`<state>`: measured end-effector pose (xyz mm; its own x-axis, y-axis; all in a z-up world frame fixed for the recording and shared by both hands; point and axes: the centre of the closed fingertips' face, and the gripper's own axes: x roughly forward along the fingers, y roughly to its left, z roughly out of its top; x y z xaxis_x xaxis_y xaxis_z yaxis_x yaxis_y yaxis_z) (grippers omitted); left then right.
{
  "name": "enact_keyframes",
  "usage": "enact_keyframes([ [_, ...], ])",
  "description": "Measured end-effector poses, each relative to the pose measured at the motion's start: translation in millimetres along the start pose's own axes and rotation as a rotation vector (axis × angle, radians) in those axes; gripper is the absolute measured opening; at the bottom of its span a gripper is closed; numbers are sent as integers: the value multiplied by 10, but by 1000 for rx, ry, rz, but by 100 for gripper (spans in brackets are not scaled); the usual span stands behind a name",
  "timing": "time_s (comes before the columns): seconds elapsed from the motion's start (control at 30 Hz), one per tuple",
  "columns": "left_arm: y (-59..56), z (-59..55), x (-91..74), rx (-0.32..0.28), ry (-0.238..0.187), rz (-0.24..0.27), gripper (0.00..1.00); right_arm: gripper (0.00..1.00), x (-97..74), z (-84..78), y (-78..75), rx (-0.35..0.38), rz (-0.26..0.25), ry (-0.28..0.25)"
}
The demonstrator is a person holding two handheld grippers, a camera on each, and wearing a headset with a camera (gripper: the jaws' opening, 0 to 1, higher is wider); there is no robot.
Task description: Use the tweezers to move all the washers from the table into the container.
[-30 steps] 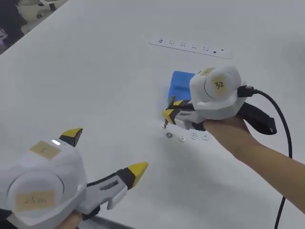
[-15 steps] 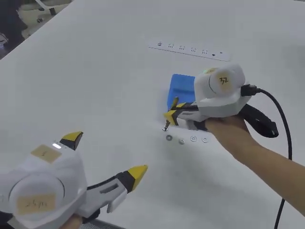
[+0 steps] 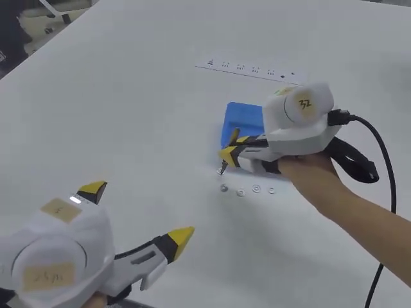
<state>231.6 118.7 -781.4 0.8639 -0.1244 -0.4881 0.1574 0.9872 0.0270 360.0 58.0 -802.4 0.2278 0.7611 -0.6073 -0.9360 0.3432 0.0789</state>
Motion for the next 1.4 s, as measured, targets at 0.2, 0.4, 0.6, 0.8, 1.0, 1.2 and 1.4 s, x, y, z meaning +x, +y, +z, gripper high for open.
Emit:
enact_keyframes([
  [0.2,22,4,5,-17,0,2,87,3,-70,132,-44,-21,-10,-25],
  [0.4,14,-4,13,-3,5,0,87,3,-130,306,-91,-7,-15,-69],
  [0.6,21,-14,16,3,12,2,87,3,-174,433,-146,-16,-39,-98],
  [0.8,11,-38,21,9,27,-1,86,3,-256,595,-242,-10,-72,-144],
  [1.0,9,-50,14,17,31,0,87,3,-329,715,-426,16,-134,-189],
  [1.2,15,-60,7,14,36,4,88,3,-320,673,-625,24,-210,-180],
  [1.4,6,-56,6,10,32,1,91,3,-241,498,-796,107,-242,-158],
])
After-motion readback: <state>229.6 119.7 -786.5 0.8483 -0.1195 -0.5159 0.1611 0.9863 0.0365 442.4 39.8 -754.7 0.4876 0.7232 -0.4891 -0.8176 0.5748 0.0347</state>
